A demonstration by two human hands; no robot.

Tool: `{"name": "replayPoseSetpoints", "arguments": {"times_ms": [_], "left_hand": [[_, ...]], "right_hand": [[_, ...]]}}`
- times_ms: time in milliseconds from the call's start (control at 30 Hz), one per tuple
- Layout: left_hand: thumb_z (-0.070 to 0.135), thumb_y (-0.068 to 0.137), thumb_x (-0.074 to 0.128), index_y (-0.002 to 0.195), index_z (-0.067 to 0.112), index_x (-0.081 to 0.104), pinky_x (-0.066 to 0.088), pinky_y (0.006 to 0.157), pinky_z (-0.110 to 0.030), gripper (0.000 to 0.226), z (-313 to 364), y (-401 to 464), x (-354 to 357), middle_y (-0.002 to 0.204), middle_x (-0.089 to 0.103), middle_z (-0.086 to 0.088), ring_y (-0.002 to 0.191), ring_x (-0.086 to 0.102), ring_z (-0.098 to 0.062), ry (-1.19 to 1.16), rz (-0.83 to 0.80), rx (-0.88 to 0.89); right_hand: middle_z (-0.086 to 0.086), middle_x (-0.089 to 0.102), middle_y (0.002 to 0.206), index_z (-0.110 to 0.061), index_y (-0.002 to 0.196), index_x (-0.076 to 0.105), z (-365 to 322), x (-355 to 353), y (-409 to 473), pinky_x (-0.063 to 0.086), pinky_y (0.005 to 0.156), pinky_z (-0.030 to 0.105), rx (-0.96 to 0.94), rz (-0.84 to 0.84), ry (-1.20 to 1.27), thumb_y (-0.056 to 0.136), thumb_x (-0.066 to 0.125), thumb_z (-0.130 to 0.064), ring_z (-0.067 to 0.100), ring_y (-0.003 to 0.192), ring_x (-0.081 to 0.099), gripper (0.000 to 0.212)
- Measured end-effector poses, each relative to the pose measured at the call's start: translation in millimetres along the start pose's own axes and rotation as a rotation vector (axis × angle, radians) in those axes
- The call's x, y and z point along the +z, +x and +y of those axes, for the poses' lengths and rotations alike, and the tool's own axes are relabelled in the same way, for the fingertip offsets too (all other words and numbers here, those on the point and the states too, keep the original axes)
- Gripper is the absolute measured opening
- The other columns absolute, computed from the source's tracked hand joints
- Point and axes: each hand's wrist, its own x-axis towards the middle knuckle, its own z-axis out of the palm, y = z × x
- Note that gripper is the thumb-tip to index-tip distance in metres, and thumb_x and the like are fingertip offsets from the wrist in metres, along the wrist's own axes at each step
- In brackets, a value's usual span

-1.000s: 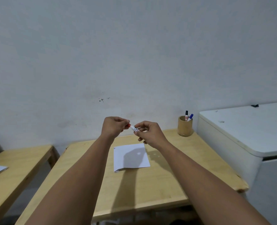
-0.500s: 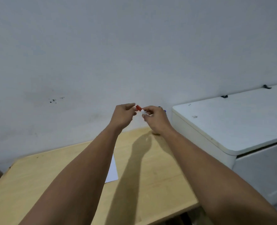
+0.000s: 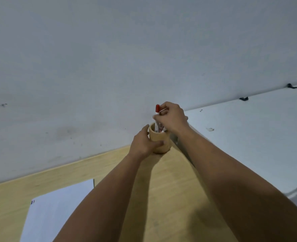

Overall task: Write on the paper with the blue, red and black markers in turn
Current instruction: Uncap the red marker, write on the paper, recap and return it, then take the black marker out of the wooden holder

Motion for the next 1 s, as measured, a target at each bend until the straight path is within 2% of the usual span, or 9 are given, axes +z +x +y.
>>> {"name": "replayPoseSetpoints", "arguments": {"times_ms": [100, 200, 300, 433, 533, 700, 800, 867, 1000], "left_hand": [[0.041, 0.068, 0.09, 0.134, 0.027, 0.056, 0.059, 0.088, -0.041, 0.075, -7, 5, 7, 0.119, 0.07, 0.006, 0.108, 0.069, -0.019, -0.05, 0.041, 0.024], [0.046, 0.066, 0.09, 0.134, 0.029, 0.055, 0.061, 0.087, -0.045, 0.078, -10, 6, 9, 0.122, 0.071, 0.006, 0.104, 0.07, -0.017, -0.059, 0.059, 0.055], [0.047, 0.067, 0.091, 0.134, 0.03, 0.055, 0.061, 0.087, -0.045, 0.079, -12, 5, 9, 0.124, 0.07, 0.006, 0.105, 0.07, -0.017, -0.056, 0.07, 0.069], [0.044, 0.067, 0.092, 0.137, 0.027, 0.054, 0.06, 0.089, -0.045, 0.081, -11, 6, 11, 0.128, 0.07, 0.004, 0.109, 0.069, -0.019, -0.041, 0.079, 0.05], [0.044, 0.068, 0.092, 0.143, 0.025, 0.05, 0.059, 0.093, -0.044, 0.088, -9, 3, 10, 0.135, 0.067, 0.002, 0.116, 0.066, -0.022, -0.019, 0.057, 0.033], [0.038, 0.075, 0.089, 0.154, 0.025, 0.037, 0.053, 0.097, -0.038, 0.095, 1, -14, -3, 0.148, 0.057, -0.002, 0.129, 0.057, -0.026, 0.047, 0.045, 0.007], [0.04, 0.083, 0.081, 0.156, 0.025, 0.035, 0.051, 0.105, -0.043, 0.087, 10, -31, -22, 0.153, 0.052, -0.005, 0.135, 0.054, -0.026, 0.083, 0.09, 0.005], [0.04, 0.09, 0.073, 0.154, 0.025, 0.039, 0.05, 0.105, -0.044, 0.074, 19, -44, -41, 0.15, 0.055, -0.006, 0.133, 0.056, -0.024, 0.086, 0.132, 0.016], [0.043, 0.1, 0.056, 0.144, 0.022, 0.053, 0.052, 0.1, -0.042, 0.049, 43, -75, -89, 0.139, 0.063, -0.006, 0.118, 0.064, -0.022, 0.079, 0.234, 0.059]], "right_hand": [[-0.018, 0.077, 0.079, -0.026, 0.089, 0.078, 9, 9, 6, 0.038, 0.097, 0.041, 0.011, 0.054, 0.047, 0.091, 0.073, -0.047, 0.011, 0.093, 0.072, 0.021], [-0.019, 0.07, 0.084, -0.025, 0.099, 0.079, 11, 7, 16, 0.032, 0.097, 0.042, 0.051, 0.148, -0.008, 0.097, 0.06, -0.033, 0.016, 0.094, 0.063, 0.021], [-0.009, 0.078, 0.09, -0.017, 0.096, 0.081, 11, 8, 25, 0.032, 0.098, 0.046, 0.164, -0.008, -0.121, 0.085, 0.063, -0.032, 0.02, 0.091, 0.066, 0.026], [0.011, 0.081, 0.08, -0.004, 0.083, 0.079, 13, 15, 30, 0.051, 0.101, 0.057, 0.221, -0.16, -0.168, 0.067, 0.067, -0.026, 0.029, 0.083, 0.077, 0.03], [0.009, 0.082, 0.091, -0.007, 0.097, 0.082, 11, 12, 26, 0.046, 0.102, 0.051, 0.214, -0.065, -0.161, 0.081, 0.072, -0.019, 0.026, 0.089, 0.073, 0.022], [-0.018, 0.065, 0.078, -0.023, 0.092, 0.073, -21, -18, 16, 0.032, 0.09, 0.041, 0.116, 0.128, -0.03, 0.095, 0.073, -0.036, 0.009, 0.077, 0.056, 0.013], [-0.014, 0.073, 0.087, -0.025, 0.102, 0.066, -50, -38, 5, 0.046, 0.091, 0.042, 0.003, 0.184, 0.145, 0.098, 0.069, -0.038, 0.015, 0.088, 0.068, 0.013], [-0.005, 0.077, 0.09, -0.022, 0.107, 0.065, -69, -48, -5, 0.057, 0.086, 0.039, -0.069, 0.148, 0.29, 0.103, 0.066, -0.033, 0.02, 0.089, 0.076, 0.011], [0.006, 0.075, 0.091, -0.021, 0.11, 0.071, -108, -58, -42, 0.061, 0.066, 0.028, -0.132, -0.074, 0.387, 0.106, 0.067, -0.02, 0.015, 0.062, 0.07, 0.006]]}}
